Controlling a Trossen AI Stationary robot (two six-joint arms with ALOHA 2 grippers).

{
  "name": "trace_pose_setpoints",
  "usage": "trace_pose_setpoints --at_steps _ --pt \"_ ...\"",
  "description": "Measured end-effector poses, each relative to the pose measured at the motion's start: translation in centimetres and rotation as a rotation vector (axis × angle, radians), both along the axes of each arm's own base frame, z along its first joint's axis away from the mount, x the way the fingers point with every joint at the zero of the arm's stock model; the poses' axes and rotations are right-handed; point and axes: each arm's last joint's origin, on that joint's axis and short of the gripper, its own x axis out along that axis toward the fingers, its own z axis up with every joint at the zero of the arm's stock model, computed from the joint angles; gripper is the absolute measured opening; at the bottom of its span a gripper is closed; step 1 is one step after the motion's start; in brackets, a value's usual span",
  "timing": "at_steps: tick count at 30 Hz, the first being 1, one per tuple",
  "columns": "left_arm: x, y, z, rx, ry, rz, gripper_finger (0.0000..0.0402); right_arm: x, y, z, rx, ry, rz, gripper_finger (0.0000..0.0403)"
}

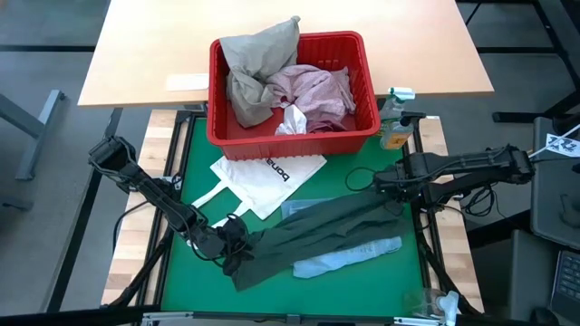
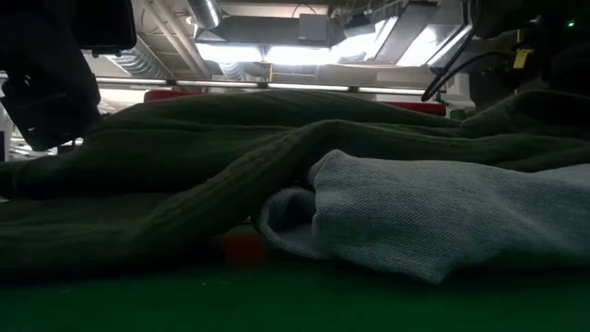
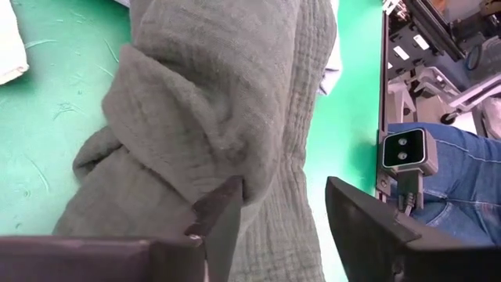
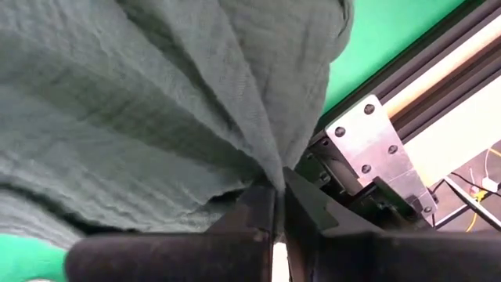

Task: Fold laundry
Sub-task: Fold the green shirt

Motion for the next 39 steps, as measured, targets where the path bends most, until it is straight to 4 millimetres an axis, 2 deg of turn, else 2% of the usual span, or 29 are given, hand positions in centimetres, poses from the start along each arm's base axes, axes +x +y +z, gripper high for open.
trace_pose_setpoints --at_steps 7,15,19,27,31,34,39 --pt "0.0 0.0 0.0 0.005 0.0 -0.003 0.0211 0.0 0.0 0.0 0.001 0.0 0.007 0.0029" --pt "0.0 0.0 0.0 0.007 0.0 -0.005 0.0209 -0.1 -0.1 0.0 -0.042 0.012 0.021 0.0127" --pt "0.0 0.0 0.0 0.007 0.0 -0.005 0.0208 -0.1 0.0 0.8 -0.011 0.001 0.021 0.0155" --pt "0.0 0.0 0.0 0.007 0.0 -0.005 0.0208 0.4 -0.1 4.1 -0.032 -0.148 0.024 0.0161" --pt "0.0 0.0 0.0 0.007 0.0 -0.005 0.0208 0.1 0.0 5.0 -0.001 -0.201 -0.021 0.0161" --pt "0.0 0.0 0.0 0.008 0.0 -0.005 0.0208 -0.2 0.1 4.7 0.055 -0.184 -0.084 0.0161" --pt "0.0 0.0 0.0 0.01 -0.002 -0.001 0.0208 -0.4 0.4 2.9 0.126 -0.112 -0.116 0.016"
